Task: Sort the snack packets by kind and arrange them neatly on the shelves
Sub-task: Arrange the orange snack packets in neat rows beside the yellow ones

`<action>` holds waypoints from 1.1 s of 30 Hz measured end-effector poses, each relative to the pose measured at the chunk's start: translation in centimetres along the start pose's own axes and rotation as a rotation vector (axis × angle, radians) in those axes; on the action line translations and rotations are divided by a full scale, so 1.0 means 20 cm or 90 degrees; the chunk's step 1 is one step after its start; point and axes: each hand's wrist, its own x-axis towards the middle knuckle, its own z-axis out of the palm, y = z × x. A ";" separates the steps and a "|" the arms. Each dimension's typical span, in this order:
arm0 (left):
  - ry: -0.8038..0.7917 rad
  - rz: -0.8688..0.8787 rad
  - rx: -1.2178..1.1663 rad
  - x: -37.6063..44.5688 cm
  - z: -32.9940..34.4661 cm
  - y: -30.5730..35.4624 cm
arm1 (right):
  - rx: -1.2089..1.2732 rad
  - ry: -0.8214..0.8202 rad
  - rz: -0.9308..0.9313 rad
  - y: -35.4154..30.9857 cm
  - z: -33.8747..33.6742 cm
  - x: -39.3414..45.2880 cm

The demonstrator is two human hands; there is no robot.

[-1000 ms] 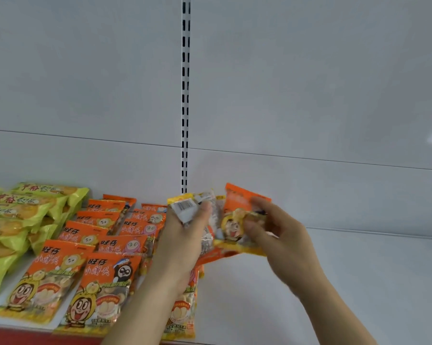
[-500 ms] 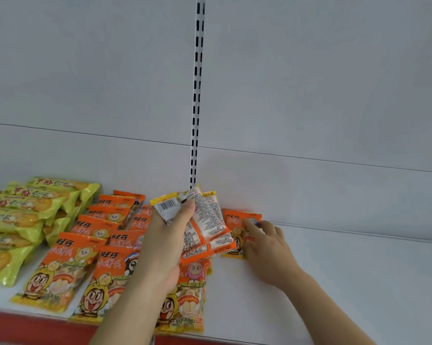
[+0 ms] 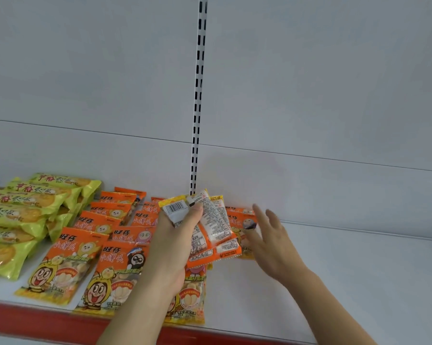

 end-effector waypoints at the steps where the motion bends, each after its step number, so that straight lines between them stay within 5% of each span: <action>1: -0.008 0.004 0.004 0.01 0.00 -0.01 | 0.075 0.034 0.028 -0.02 -0.04 -0.01; 3: -0.021 0.011 0.021 0.01 0.00 -0.02 | 0.255 0.066 0.101 -0.11 -0.12 -0.06; 5: -0.036 0.014 0.033 0.00 0.02 -0.04 | 0.358 0.050 0.056 -0.20 -0.16 -0.11; 11: -0.080 0.069 0.098 -0.03 0.07 -0.06 | 0.402 0.025 0.060 -0.27 -0.17 -0.17; 16: -0.130 0.009 0.086 -0.03 0.03 -0.06 | 0.653 0.072 0.186 -0.23 -0.20 -0.16; 21: -0.065 -0.006 0.085 -0.03 0.01 -0.06 | 0.738 0.207 0.020 -0.19 -0.29 -0.15; 25: -0.106 -0.015 0.050 -0.05 0.03 -0.01 | 0.569 0.097 -0.159 -0.14 -0.25 -0.17; 30: -0.176 0.021 0.103 -0.07 0.04 -0.02 | 0.604 0.054 -0.129 -0.11 -0.17 -0.16; 33: -0.129 0.058 0.112 -0.06 0.04 -0.06 | 0.703 -0.006 -0.069 -0.11 -0.18 -0.18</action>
